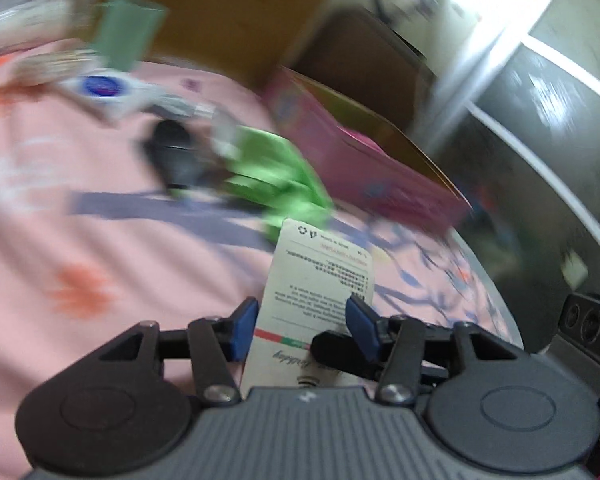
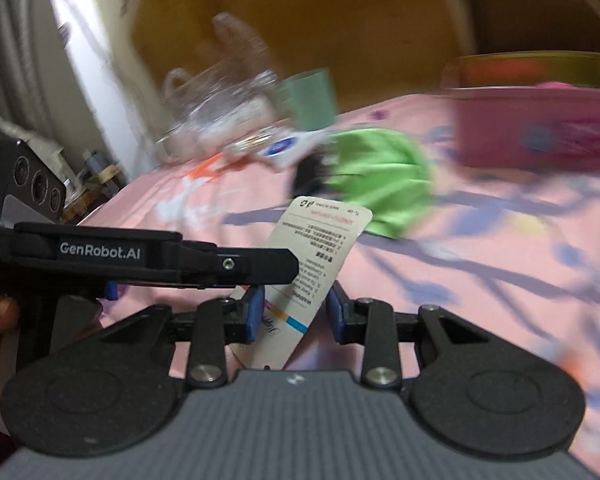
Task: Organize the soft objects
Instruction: 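Carry the tag card into the tin and release it with the right gripper, then reach the right gripper to the cotton-swab pack and grasp it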
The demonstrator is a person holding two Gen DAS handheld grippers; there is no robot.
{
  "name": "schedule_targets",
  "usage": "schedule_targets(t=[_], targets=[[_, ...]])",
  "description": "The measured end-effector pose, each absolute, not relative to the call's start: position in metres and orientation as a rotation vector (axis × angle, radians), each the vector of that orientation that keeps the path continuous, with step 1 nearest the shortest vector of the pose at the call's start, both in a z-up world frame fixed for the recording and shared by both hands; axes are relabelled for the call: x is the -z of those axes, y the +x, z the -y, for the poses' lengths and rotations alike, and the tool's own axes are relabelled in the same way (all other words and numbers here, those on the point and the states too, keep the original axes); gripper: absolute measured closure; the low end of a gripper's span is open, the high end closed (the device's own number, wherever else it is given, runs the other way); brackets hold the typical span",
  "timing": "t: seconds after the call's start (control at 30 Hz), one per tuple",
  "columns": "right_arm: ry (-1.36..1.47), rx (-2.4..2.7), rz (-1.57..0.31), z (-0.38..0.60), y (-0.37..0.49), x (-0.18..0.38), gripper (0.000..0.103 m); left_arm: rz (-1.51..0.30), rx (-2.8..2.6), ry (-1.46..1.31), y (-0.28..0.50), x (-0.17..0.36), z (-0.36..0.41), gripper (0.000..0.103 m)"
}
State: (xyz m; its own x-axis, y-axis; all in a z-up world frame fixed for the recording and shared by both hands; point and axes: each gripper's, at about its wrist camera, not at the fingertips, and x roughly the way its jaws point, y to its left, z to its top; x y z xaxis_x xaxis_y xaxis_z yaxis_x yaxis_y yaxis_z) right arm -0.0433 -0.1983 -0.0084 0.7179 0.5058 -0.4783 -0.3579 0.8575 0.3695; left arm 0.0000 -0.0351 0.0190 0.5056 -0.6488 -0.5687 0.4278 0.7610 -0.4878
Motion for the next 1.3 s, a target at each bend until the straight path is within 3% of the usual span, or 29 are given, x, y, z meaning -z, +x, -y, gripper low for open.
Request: schedule_targets(t=[0.4, 0.6, 0.83, 0.93, 0.97, 1.0, 1.3], targets=[[0.332, -0.236, -0.493, 0.298, -0.066, 0.014, 0.066, -0.825, 0.814, -0.155, 0.028, -0.039, 0.165, 0.047], [0.305, -0.225, -0.349, 0.321, -0.02, -0.032, 0.066, -0.661, 0.799, -0.147, 0.077, -0.095, 0.183, 0.046], [0.285, -0.217, -0.322, 0.336, 0.079, -0.047, 0.066, -0.645, 0.715, -0.12, 0.155, -0.1, 0.202, 0.046], [0.282, -0.212, -0.358, 0.345, 0.104, -0.037, 0.06, -0.688, 0.675, -0.138, 0.177, -0.082, 0.21, 0.044], [0.278, -0.203, -0.368, 0.345, 0.111, -0.033, 0.051, -0.697, 0.663, -0.134, 0.182, -0.079, 0.212, 0.044], [0.267, -0.188, -0.375, 0.343, 0.116, -0.029, 0.049, -0.701, 0.646, -0.125, 0.186, -0.074, 0.215, 0.044], [0.233, -0.049, -0.345, 0.347, 0.092, -0.02, 0.044, -0.606, 0.67, -0.15, 0.14, -0.093, 0.171, 0.044]])
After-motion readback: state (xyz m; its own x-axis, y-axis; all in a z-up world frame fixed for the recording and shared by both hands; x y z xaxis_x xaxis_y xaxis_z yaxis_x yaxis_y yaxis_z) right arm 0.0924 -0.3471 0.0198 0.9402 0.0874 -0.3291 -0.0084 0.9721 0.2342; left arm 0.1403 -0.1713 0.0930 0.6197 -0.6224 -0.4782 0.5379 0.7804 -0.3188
